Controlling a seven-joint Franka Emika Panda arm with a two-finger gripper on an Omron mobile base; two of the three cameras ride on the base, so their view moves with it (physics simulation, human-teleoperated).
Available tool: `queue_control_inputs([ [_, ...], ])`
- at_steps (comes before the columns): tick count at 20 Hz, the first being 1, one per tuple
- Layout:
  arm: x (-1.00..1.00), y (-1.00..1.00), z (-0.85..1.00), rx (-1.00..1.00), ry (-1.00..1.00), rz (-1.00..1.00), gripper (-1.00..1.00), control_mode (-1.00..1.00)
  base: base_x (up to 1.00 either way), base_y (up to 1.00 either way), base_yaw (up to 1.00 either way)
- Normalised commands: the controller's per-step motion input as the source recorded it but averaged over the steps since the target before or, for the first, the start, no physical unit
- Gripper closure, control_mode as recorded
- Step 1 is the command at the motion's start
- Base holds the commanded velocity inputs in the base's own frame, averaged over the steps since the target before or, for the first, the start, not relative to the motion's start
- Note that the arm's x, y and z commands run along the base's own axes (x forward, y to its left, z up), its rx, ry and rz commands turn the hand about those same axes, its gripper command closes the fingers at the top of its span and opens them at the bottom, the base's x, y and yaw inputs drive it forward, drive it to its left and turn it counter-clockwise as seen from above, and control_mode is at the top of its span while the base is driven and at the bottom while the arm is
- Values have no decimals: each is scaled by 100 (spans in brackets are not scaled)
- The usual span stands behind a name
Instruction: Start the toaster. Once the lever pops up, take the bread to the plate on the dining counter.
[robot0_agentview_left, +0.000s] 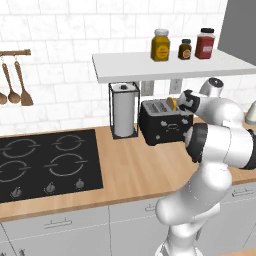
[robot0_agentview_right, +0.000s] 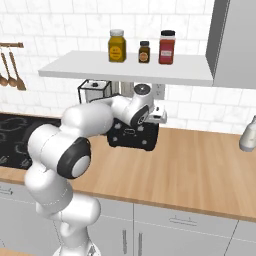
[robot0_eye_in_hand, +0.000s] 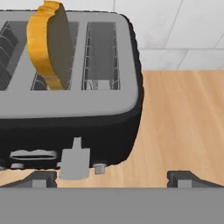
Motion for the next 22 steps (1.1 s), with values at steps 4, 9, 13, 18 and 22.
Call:
queue_control_inputs([
  [4, 21, -10, -8, 0, 0, 0, -100, -100, 0, 0, 0],
  [9, 14, -3, -16, 0, 0, 0, -100, -100, 0, 0, 0],
  [13, 0, 0, -23, 0, 0, 0, -100, -100, 0, 0, 0],
  [18, 0, 0, -25, 0, 0, 0, -100, -100, 0, 0, 0],
  [22, 0, 0, -27, 0, 1, 0, -100, -100, 0, 0, 0],
])
